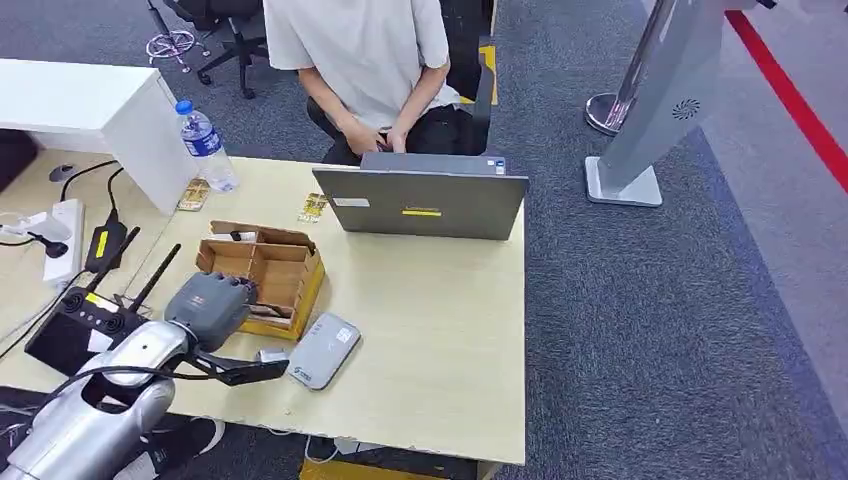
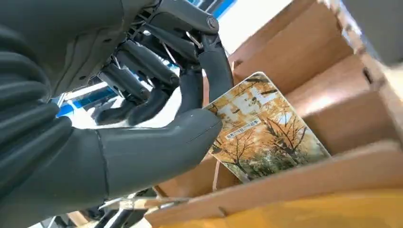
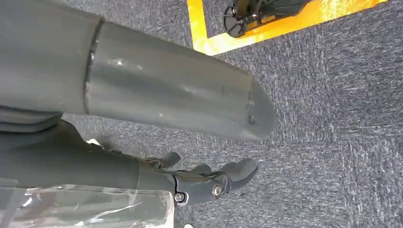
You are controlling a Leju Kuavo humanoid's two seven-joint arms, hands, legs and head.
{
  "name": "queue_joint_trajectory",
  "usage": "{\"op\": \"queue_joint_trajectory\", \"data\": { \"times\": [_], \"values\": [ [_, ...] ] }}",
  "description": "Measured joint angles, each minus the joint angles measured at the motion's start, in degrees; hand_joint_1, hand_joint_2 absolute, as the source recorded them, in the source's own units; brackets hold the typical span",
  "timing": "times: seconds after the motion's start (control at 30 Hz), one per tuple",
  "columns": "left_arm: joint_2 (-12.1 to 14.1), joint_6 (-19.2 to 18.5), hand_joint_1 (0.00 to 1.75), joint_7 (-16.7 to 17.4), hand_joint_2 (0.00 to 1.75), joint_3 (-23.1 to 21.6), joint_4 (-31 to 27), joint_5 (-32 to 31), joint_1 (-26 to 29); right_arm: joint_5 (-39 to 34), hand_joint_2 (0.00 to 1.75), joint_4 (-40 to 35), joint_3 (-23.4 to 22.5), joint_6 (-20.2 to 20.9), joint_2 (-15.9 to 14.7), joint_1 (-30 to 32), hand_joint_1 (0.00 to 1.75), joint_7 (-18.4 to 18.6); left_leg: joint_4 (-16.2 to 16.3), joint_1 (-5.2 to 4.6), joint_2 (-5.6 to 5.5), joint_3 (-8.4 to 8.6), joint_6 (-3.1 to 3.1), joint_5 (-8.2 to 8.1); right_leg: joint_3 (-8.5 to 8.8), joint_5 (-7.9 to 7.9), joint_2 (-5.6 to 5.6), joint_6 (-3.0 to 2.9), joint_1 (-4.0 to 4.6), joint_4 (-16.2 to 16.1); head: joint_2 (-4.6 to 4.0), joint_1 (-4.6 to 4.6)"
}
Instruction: Pass the card to the sensor for recognition and then transmit it.
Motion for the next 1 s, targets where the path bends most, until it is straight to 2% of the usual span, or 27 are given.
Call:
{"op": "queue_joint_trajectory", "data": {
  "times": [0.2, 0.33, 0.57, 0.73, 0.8, 1.0],
  "values": [
    [-0.74, 2.93, 1.75, 0.00, 1.75, -0.35, -0.41, -0.11, -0.34, 0.61, 0.00, -0.02, -0.61, 0.00, 0.00, -0.01, 0.00, 0.00, 0.00, 0.00, 0.01, 0.00, 0.00, 0.00, 0.00, 0.00, 0.01, 0.00, 0.00, 0.00, 0.00, -0.02],
    [-0.79, 4.03, 1.75, -0.35, 1.75, -0.37, -3.24, 0.50, -0.40, 0.59, 0.00, -0.02, -1.18, 0.00, 0.00, 0.00, 0.00, -0.02, 0.00, 0.00, 0.00, 0.00, 0.00, 0.00, 0.01, 0.00, 0.00, 0.00, 0.00, 0.00, 0.00, -0.02],
    [1.20, 3.17, 1.75, -2.49, 1.75, -0.18, -9.94, 4.02, -1.12, 0.83, 0.00, -0.02, -2.30, 0.00, 0.00, 0.01, 0.00, -0.09, 0.00, 0.02, 0.00, 0.00, 0.00, 0.00, 0.00, 0.00, 0.00, 0.00, 0.00, 0.00, 0.00, 0.02],
    [2.38, 1.75, 1.75, -2.91, 1.75, 0.61, -13.73, 6.47, -5.47, 1.48, 0.00, -0.04, -2.69, 0.00, 0.00, 0.00, 0.00, -0.11, 0.01, 0.03, -0.06, 0.00, -0.03, 0.06, -0.01, 0.01, -0.06, -0.01, 0.00, 0.00, 0.00, -0.04],
    [0.80, 2.04, 1.75, -1.72, 1.75, 0.61, -13.77, 5.39, -9.36, 2.27, 0.00, -0.04, -2.69, 0.00, 0.00, -0.04, 0.00, -0.11, 0.03, 0.01, -0.17, -0.07, 0.09, 0.15, 0.00, 0.05, -0.23, 0.03, 0.00, 0.00, 0.00, -0.02],
    [-9.59, 13.39, 1.75, 1.49, 1.75, 0.61, -8.25, -2.81, -22.48, 6.07, 0.00, -0.04, -2.32, 0.37, 0.00, -1.03, 0.00, 0.02, 0.08, -0.04, -0.26, -0.16, 0.11, 0.28, -0.03, 0.31, -0.25, 0.21, -0.03, -0.01, 0.00, 0.07]
  ]
}}
